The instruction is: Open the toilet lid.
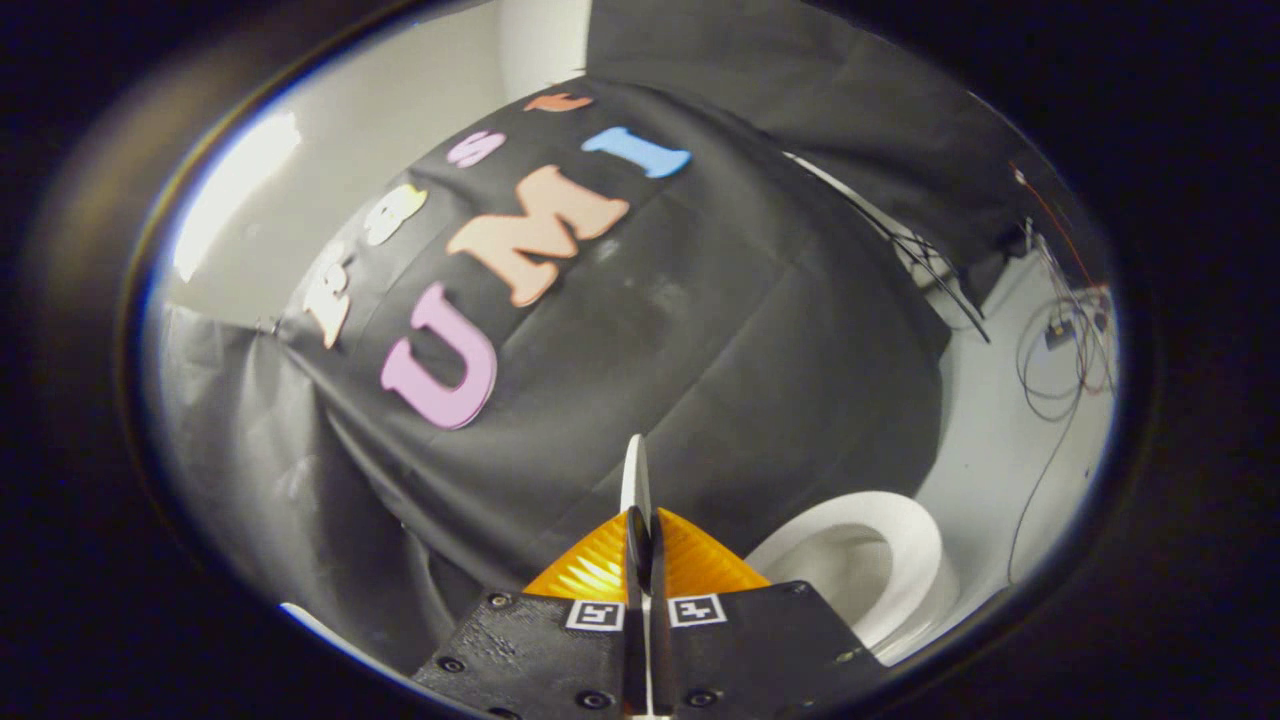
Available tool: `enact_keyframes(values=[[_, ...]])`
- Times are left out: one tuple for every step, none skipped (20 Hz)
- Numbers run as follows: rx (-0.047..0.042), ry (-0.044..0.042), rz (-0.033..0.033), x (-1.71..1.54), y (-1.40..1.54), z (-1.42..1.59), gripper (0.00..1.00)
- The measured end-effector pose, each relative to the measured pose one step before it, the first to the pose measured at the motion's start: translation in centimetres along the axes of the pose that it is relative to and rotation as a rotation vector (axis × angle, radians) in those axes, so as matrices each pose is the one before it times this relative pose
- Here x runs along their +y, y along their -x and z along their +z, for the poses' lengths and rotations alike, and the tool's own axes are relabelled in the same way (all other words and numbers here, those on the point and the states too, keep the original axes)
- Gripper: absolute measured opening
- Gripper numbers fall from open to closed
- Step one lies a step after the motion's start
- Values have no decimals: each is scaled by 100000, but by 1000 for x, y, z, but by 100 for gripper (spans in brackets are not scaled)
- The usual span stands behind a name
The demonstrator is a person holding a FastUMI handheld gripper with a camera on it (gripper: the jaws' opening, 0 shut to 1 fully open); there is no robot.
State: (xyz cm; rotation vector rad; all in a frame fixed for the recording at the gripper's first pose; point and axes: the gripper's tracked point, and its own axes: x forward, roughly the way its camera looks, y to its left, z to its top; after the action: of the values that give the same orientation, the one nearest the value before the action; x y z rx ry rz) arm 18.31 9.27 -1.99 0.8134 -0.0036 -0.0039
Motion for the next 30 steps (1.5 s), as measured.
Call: enact_keyframes(values=[[447,3900,1578,1490,-56,-241,2],[404,3181,1418,1317,-6,-295,2],[-115,2518,1722,1556,-120,-70,2],[-231,2711,1538,1375,-151,-358,2],[-162,2501,1971,1487,-93,-203,2],[87,3123,1968,1571,-311,-317,2],[309,2881,1730,1499,-278,-197,2],[256,2220,1249,1110,-43,-408,2],[287,1998,1140,1211,-98,-287,2],[336,1903,1734,1164,-319,-383,2],[909,2436,1706,1146,-314,-245,2],[1083,2319,1656,1165,-391,-449,2],[1243,2843,999,1054,-356,-232,2],[1070,2269,816,1129,-259,-269,2],[1433,2310,542,999,-308,-236,2],[1221,3021,742,1085,-183,-528,2],[1007,2947,880,989,-81,-305,2],[861,2392,680,865,-392,-228,2],[951,1423,753,705,26,-528,2],[846,1681,342,453,80,-678,2],[414,1468,513,593,15,-348,2],[784,1677,651,888,-180,-53,2],[908,2333,729,639,-162,-153,2],[757,2460,1009,882,-165,-203,2],[896,2467,651,639,-121,-261,2],[730,2198,1009,666,-304,-60,2],[1026,1852,885,643,-220,-39,2],[474,1610,866,534,-248,-261,2],[661,1541,786,668,-163,-240,2],[507,1304,887,608,-203,-106,2]])
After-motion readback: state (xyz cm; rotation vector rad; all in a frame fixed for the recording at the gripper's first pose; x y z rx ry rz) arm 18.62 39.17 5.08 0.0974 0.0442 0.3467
